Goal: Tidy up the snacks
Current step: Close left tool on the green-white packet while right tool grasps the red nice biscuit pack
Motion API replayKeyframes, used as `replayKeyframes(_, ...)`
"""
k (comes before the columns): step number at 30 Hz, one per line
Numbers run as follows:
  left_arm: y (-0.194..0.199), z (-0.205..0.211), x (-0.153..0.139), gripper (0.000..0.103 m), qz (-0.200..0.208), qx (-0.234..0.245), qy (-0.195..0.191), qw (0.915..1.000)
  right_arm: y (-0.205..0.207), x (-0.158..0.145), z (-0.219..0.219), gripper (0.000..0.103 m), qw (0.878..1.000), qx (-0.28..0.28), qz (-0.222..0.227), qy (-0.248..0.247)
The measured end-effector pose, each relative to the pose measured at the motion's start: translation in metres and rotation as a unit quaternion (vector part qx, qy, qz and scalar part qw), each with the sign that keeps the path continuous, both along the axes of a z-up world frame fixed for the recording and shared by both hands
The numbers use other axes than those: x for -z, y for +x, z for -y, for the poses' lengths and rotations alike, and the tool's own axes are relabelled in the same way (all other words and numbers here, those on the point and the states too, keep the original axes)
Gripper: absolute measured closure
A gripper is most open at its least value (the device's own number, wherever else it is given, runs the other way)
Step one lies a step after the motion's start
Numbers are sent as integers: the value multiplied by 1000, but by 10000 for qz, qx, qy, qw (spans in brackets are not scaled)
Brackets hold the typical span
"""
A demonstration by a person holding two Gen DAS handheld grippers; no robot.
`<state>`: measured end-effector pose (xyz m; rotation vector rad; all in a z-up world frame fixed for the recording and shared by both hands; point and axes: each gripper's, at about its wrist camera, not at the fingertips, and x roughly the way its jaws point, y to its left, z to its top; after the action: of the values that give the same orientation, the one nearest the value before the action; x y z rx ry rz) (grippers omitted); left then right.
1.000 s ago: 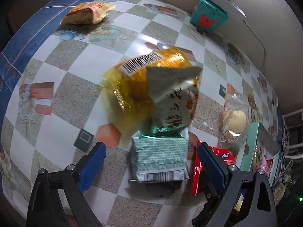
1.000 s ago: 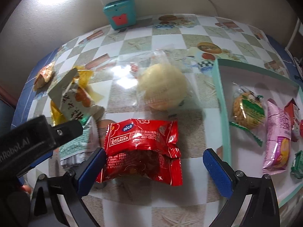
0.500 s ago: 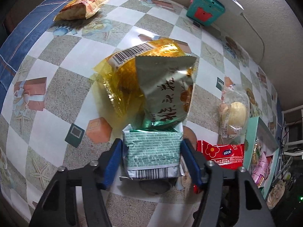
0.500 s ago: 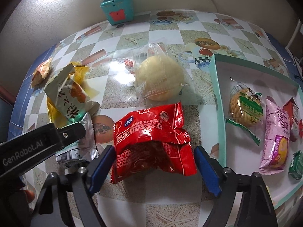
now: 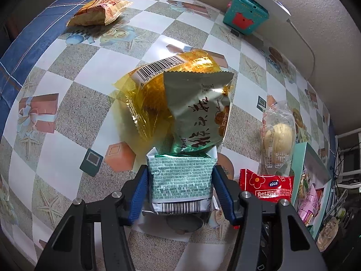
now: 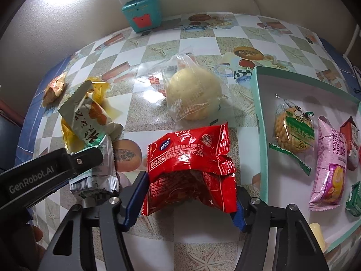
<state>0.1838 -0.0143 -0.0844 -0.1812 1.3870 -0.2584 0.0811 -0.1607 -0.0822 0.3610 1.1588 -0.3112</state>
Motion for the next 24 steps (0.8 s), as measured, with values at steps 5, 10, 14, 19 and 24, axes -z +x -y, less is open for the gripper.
replayKeyframes(5, -1, -7, -8, 48, 31, -43, -119, 9999, -1, -13, 0, 42, 9999, -12, 127, 0)
replayKeyframes(10, -3, -12, -13, 48, 39, -42, -129, 9999, -3, -25, -1, 49, 9997, -45, 233, -3)
replayKeyframes(14, -5, -12, -13, 48, 48, -43, -101, 9999, -1, -20, -1, 51, 9998, -67, 195, 77)
replayKeyframes(19, -6, -7, -13, 49, 29, -32, -75, 10000, -1, -23, 3, 53, 9995, -25, 257, 170)
replayKeyframes(24, -8, 3, -10, 49, 4, 81, -50, 10000, -1, -28, 5, 53, 9993, -28, 310, 193)
